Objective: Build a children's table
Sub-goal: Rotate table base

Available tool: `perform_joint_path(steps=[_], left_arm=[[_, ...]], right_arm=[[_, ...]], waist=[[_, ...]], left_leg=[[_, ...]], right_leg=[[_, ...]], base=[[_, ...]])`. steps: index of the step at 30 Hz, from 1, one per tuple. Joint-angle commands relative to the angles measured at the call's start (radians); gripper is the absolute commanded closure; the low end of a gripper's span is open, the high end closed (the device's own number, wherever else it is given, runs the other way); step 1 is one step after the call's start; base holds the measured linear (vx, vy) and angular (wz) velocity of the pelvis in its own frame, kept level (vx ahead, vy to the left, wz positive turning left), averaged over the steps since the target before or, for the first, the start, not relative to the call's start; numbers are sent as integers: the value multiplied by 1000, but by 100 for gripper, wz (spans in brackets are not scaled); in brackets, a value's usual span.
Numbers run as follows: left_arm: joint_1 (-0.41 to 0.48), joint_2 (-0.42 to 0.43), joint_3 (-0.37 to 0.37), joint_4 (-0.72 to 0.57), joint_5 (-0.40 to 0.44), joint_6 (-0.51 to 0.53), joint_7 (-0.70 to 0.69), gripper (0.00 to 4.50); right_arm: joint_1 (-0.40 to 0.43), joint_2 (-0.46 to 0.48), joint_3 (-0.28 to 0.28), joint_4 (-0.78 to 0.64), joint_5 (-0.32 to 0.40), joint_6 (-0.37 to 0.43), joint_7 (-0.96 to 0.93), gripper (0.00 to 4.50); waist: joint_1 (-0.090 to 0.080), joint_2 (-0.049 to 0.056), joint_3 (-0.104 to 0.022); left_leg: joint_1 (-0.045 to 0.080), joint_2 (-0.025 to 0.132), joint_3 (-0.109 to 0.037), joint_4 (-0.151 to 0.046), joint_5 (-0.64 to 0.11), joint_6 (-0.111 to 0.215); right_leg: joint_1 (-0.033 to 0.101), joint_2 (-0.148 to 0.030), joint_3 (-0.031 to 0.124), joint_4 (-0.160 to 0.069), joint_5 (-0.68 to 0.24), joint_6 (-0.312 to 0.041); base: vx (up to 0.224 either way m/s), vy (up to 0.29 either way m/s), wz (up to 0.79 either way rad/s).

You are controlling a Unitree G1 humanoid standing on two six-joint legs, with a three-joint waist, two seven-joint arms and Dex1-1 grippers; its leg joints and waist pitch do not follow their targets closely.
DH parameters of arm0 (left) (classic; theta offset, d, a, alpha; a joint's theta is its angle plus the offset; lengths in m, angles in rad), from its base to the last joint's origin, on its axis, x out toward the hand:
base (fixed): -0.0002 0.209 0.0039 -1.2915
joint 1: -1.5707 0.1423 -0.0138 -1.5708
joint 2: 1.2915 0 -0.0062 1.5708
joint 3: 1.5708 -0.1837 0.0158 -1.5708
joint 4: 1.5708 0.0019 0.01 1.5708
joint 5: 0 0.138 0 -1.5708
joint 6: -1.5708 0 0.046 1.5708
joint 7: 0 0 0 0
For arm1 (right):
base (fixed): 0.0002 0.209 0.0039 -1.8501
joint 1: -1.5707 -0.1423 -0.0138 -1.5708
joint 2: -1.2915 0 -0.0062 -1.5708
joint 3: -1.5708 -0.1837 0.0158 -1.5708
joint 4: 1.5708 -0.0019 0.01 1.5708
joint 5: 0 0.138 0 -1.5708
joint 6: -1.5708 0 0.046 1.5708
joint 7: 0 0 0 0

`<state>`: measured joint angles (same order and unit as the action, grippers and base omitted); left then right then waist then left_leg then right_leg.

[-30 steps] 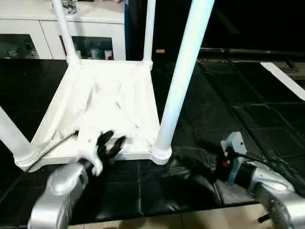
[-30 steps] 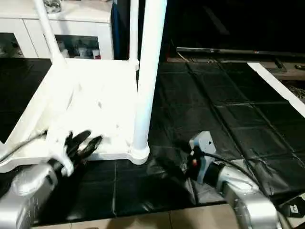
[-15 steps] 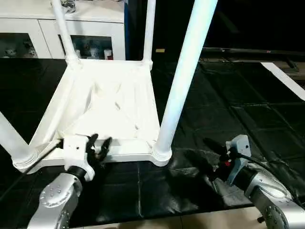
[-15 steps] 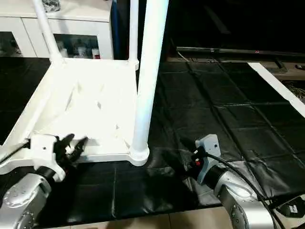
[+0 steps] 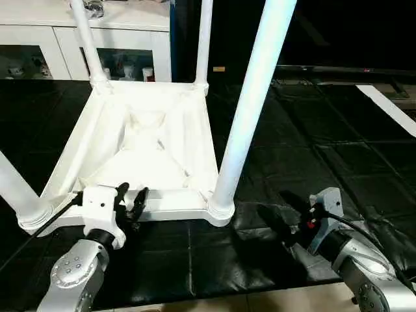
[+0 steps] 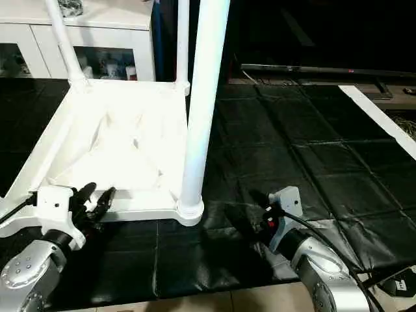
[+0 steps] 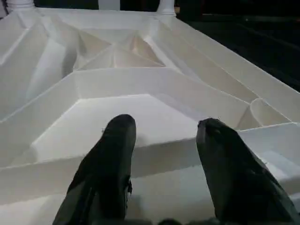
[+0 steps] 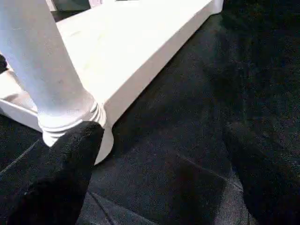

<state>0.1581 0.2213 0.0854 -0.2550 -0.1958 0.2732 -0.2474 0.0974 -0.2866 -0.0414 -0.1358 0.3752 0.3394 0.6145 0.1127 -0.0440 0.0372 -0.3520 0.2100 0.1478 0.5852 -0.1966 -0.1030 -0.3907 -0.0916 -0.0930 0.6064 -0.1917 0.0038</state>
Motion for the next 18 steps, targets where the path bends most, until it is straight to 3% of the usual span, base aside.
perform_joint_path(steps=[1, 3, 5, 10, 12, 13, 14, 15, 16, 17, 18], left_arm=[[-8, -2, 6, -10, -5, -6, 1, 210], [-13, 7, -7, 1, 0, -6, -11, 210], [-37, 14, -22, 22, -3, -4, -31, 210], [-74, 50, -28, 24, -16, -7, -87, 210], [-111, 69, -14, 38, -27, -18, -115, 210], [-134, 73, 1, 55, -44, -21, -127, 210], [-149, 79, 9, 67, -52, -24, -136, 210], [-160, 89, 10, 76, -52, -27, -145, 210], [-178, 105, 11, 87, -50, -27, -157, 210], [-188, 108, 19, 97, -60, -23, -164, 210], [-195, 108, 26, 105, -69, -19, -169, 210]], right_arm=[[-12, -5, -24, 11, 2, -13, -12, 0], [-23, -8, -20, 20, -1, -15, -11, 0], [-46, -3, -20, 32, 5, -12, -14, 0], [-76, 17, -13, 24, -3, -9, -49, 0], [-88, 26, 12, 10, -14, -9, -46, 0], [-96, 27, 17, 3, -18, -7, -49, 0], [-101, 27, 20, 0, -20, -5, -51, 0], [-106, 25, 20, -3, -21, -5, -52, 0], [-116, 21, 19, -10, -21, 1, -55, 0], [-123, 18, 16, -12, -17, 9, -56, 0], [-128, 16, 15, -12, -14, 15, -58, 0]], waist=[[2, 9, -32], [1, 11, -31], [-2, 3, -31], [-5, 6, -34], [-8, 13, -38], [-8, 11, -39], [-11, 18, -38], [-11, 9, -40], [-11, 11, -40], [-11, 41, -41], [-17, 28, -42]], left_leg=[[-8, 16, 0, -88, -337, 10], [-8, 15, 0, -88, -345, 8], [-7, 16, 2, -88, -339, 10], [-6, 16, 2, -88, -314, 3], [-5, 17, 3, -87, -299, -1], [-6, 16, 3, -87, -293, -1], [-5, 14, 5, -87, -293, -5], [-4, 14, 6, -85, -288, -5], [-5, 14, 6, -86, -276, -5], [-2, 15, 2, -86, -270, -12], [-3, 16, 7, -83, -262, -10]], right_leg=[[33, -42, 46, -103, -415, -35], [32, -41, 46, -105, -422, -34], [30, -41, 47, -105, -431, -29], [30, -41, 49, -99, -390, -40], [32, -39, 50, -94, -349, -51], [34, -39, 50, -91, -328, -59], [33, -36, 51, -92, -312, -64], [34, -37, 50, -90, -305, -66], [37, -37, 51, -86, -294, -71], [37, -40, 52, -79, -268, -84], [38, -37, 53, -85, -246, -86]], base=[[0, 0, 0], [0, 0, 0], [0, 0, 0], [0, 0, 0], [0, 0, 0], [0, 0, 0], [0, 0, 0], [0, 0, 0], [0, 0, 0], [0, 0, 0], [0, 0, 0]])
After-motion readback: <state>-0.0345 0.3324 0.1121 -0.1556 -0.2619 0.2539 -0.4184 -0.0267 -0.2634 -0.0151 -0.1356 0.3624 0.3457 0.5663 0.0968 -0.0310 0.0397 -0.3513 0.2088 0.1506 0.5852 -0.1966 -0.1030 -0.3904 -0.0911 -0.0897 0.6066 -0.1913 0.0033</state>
